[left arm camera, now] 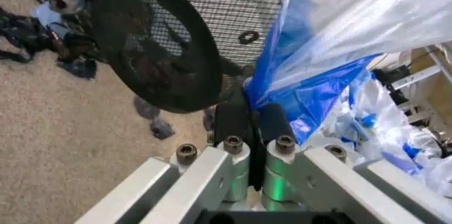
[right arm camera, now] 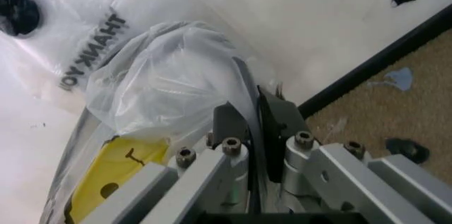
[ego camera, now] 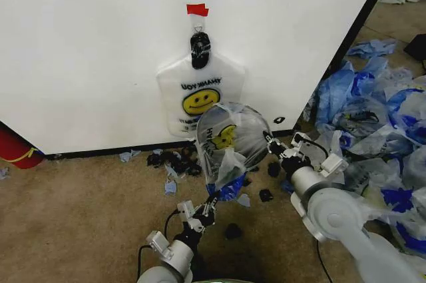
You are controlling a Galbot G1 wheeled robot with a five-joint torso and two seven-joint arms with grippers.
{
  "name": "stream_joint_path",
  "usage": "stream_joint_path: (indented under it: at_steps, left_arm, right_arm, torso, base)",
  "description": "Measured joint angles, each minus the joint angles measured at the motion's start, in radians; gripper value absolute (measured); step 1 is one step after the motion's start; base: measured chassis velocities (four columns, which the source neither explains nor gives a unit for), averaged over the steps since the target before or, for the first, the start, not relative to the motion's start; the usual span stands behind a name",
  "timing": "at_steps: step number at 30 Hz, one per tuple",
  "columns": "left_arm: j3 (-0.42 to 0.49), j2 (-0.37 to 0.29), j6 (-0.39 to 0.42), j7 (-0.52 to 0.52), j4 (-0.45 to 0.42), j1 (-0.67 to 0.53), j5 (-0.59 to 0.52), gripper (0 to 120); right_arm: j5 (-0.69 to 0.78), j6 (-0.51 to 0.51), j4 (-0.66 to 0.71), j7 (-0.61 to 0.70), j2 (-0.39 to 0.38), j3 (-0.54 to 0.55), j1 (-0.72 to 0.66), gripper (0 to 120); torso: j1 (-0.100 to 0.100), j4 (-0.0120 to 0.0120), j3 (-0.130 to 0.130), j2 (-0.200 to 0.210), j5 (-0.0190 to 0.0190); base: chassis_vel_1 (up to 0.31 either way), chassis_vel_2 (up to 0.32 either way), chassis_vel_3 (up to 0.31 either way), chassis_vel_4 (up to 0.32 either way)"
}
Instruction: Pick up the garbage bag from the wall and place it over the trash bin.
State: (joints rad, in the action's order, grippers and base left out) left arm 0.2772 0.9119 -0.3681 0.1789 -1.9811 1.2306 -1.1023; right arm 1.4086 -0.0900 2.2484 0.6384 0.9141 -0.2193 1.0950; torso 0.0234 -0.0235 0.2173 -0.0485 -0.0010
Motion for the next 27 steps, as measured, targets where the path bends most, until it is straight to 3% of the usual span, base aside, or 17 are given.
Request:
stream_joint_path:
  at_steps: [12,27]
  left_arm:
    - [0.080,0.009,-0.020,0.003,0.103,-0.088,-0.007,0]
    - [0.137,0.037,-0.037,0.028,0.194,-0.163,-0.005,0]
  right_arm:
    - [0.039,-0.006,0.048,0.086,-0.002,-0.004,-0.012,0]
    - [0.037,-0.011,0.050,0.096,0.014,-0.002,-0.010,0]
  torso:
    - [0.000,0.0000,0.000,0.000,0.0000]
    - [0.000,-0.0001,0.000,0.000,0.0001]
  base:
    - [0.000,0.000,0.000,0.000]
    - [0.000,0.000,0.000,0.000]
